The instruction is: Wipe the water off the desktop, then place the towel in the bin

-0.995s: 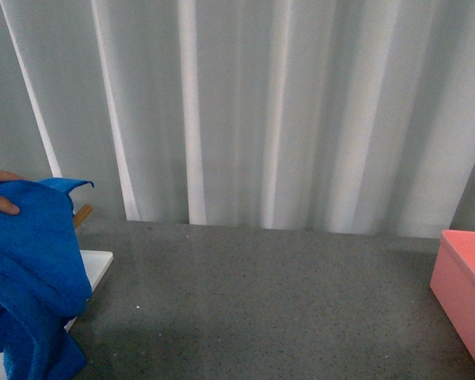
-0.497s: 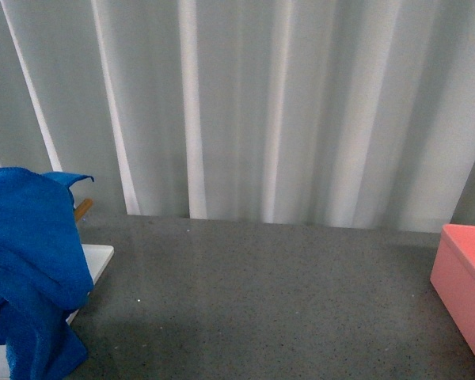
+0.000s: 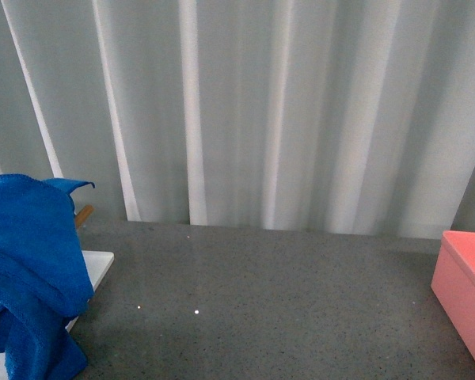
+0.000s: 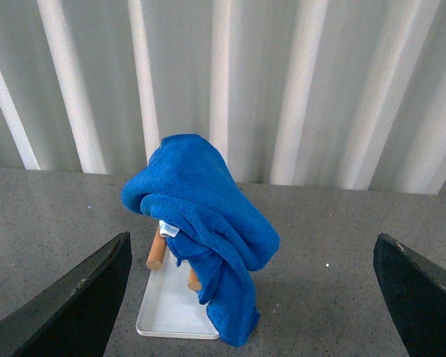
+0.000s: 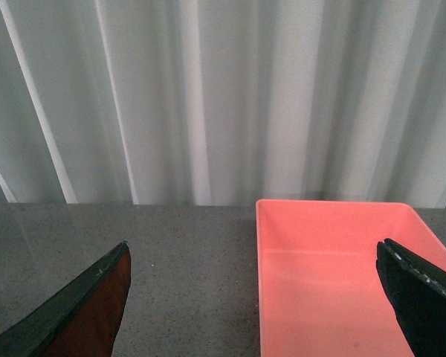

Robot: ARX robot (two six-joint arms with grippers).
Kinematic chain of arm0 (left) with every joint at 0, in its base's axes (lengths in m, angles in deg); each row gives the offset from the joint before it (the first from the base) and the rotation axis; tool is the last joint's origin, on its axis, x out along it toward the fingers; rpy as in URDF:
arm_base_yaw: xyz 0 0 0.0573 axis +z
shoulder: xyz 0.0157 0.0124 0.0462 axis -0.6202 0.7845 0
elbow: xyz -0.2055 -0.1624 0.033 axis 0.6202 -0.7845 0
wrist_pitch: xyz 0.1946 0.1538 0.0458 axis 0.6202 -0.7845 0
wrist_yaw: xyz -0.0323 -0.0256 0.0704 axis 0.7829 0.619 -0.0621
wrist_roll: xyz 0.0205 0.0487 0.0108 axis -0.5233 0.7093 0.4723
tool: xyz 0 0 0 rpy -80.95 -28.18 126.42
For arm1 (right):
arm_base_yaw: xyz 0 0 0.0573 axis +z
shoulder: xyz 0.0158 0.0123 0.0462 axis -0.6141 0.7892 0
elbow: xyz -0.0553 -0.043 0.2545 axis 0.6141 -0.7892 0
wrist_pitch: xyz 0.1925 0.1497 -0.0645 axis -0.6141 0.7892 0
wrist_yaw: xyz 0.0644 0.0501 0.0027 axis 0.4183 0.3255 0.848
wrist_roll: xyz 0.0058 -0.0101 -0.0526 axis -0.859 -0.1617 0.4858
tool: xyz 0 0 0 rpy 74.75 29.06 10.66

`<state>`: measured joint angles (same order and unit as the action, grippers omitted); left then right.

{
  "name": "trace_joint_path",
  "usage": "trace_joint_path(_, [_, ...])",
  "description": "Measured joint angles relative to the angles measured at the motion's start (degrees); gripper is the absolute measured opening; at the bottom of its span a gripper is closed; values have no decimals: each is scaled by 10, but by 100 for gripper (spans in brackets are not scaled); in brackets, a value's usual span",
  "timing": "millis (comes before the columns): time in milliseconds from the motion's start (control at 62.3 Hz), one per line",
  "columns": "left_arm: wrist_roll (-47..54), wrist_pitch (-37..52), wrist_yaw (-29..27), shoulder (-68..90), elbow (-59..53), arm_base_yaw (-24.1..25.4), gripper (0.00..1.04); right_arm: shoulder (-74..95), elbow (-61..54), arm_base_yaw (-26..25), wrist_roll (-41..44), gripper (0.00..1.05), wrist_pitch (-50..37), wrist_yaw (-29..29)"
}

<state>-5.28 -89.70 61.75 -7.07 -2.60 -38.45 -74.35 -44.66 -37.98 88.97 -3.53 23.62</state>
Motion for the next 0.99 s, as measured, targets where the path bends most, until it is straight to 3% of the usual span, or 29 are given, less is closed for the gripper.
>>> trace_joint_path(802, [0, 0, 0, 0, 0, 0, 98, 0, 0, 0, 0, 98, 0, 0])
trace_joint_path(899, [-97, -189, -12, 131, 85, 5, 98, 0, 0, 0, 0, 98, 0, 0])
trace_joint_path(947, [-132, -217, 1, 203, 117, 14, 98, 0, 0, 0, 0, 98, 0, 0])
trace_joint_path(995, [-138, -190, 21, 260, 142, 22, 98, 0, 0, 0, 0, 98, 0, 0])
